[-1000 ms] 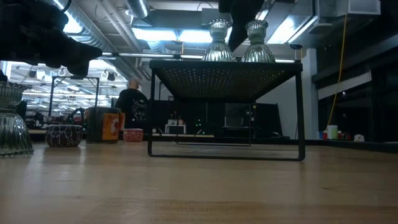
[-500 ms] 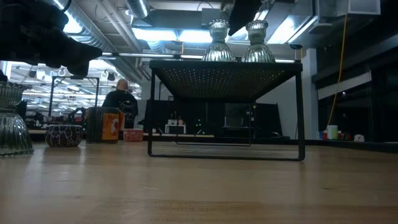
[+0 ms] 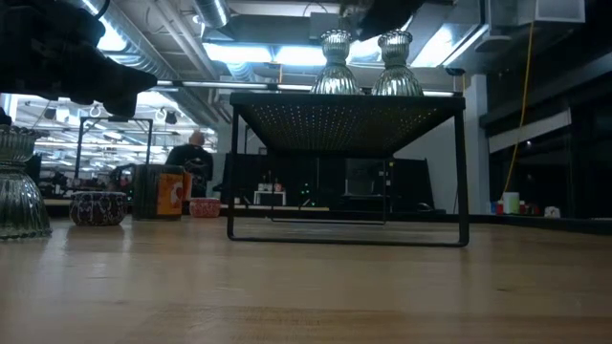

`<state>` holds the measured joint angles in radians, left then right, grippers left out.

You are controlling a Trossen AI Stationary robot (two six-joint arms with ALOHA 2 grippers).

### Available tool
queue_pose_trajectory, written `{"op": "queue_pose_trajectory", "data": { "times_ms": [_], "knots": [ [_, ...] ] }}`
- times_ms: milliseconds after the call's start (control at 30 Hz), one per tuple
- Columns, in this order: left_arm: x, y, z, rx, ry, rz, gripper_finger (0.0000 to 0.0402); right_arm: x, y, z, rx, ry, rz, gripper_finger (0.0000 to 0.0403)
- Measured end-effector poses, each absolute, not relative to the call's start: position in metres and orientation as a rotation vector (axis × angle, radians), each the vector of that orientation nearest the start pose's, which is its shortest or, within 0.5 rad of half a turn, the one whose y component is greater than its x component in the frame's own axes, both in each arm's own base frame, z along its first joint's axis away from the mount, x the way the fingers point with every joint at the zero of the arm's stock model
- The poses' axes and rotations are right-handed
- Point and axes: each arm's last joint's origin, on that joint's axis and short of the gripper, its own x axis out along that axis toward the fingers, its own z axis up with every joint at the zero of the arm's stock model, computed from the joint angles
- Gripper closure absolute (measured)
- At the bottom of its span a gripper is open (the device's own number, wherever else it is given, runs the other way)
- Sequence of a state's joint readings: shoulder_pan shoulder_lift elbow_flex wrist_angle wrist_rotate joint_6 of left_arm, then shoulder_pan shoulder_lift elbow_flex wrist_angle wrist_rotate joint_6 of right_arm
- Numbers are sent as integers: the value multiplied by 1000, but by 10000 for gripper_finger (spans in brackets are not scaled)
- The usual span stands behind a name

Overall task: Pick & Place candle stick holders
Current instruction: Put the patterned pink scented candle on the shelf aligned with the other patterned blue scented candle

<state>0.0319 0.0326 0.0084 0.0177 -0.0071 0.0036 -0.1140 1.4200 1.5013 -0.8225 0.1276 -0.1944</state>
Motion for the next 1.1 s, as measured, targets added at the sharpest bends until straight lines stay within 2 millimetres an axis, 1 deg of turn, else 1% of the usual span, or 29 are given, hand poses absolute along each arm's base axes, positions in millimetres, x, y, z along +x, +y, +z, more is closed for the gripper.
{"op": "queue_pose_trajectory", "data": {
  "times_ms": [133,333,467,600,733,833,967,1100],
  "knots": [
    [99,3,166,4,6,39,395,268,-33,381,-193,685,-162,116],
    [99,3,165,4,8,39,395,237,-30,384,-193,616,-176,163],
    [99,3,166,4,7,38,395,218,-28,381,-194,590,-182,193],
    [99,3,166,4,6,38,395,198,-26,372,-196,563,-191,224],
    [99,3,166,4,7,38,395,179,-24,358,-188,558,-194,255],
    [99,3,165,4,7,38,395,163,-22,346,-134,548,-209,276],
    [99,3,166,4,7,38,395,143,-20,324,-45,548,-225,296],
    [99,3,166,4,7,39,395,128,-17,298,5,560,-179,306]
  ]
}}
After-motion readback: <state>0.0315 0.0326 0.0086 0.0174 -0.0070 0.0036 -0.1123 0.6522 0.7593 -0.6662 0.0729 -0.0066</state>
